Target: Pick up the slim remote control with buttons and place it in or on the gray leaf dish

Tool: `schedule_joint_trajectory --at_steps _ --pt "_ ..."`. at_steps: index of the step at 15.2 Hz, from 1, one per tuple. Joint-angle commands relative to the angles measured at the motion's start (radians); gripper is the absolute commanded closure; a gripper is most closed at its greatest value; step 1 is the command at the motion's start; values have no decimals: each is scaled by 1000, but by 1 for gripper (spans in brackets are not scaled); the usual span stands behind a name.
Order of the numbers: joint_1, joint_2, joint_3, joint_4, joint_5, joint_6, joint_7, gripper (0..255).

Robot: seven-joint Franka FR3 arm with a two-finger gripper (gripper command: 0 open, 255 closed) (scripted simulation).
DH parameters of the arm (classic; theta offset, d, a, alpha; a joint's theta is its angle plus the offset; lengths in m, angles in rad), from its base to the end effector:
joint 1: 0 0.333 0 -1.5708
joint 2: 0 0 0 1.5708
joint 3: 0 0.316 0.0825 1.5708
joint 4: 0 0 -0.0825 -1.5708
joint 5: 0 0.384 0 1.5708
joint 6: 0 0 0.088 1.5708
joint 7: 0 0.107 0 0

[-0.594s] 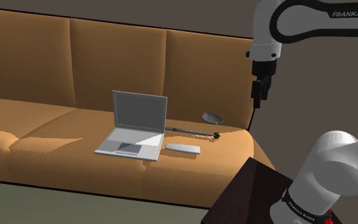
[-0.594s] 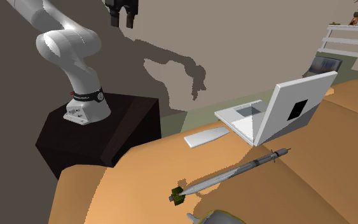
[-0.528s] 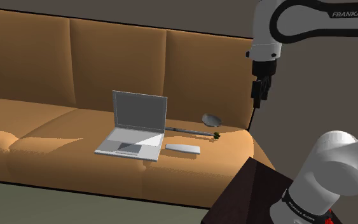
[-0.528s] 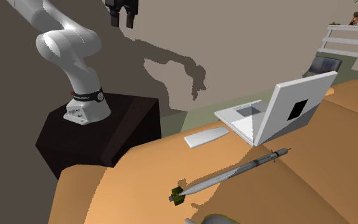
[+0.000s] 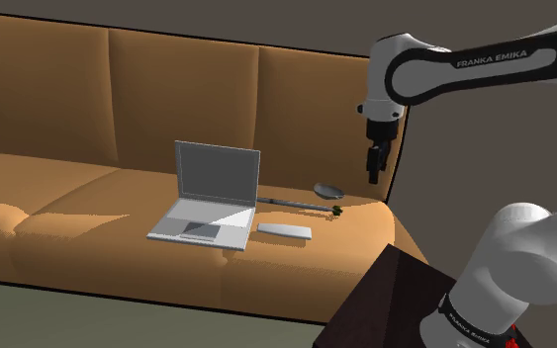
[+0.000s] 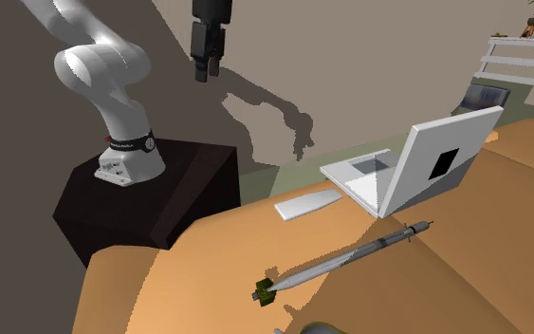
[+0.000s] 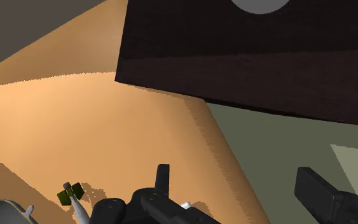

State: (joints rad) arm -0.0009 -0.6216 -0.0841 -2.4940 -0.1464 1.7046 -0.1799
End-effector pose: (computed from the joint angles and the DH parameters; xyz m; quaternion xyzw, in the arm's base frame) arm 0.3414 -0.0448 0.4820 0.9927 0.0729 -0.0892 0.0363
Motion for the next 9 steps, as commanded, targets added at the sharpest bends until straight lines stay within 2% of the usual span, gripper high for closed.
schedule_joint_trajectory --at_steps 1,9 --pt "8 47 -17 -18 -5 79 -33 0" --pt "44 314 -76 -14 7 385 -170 0"
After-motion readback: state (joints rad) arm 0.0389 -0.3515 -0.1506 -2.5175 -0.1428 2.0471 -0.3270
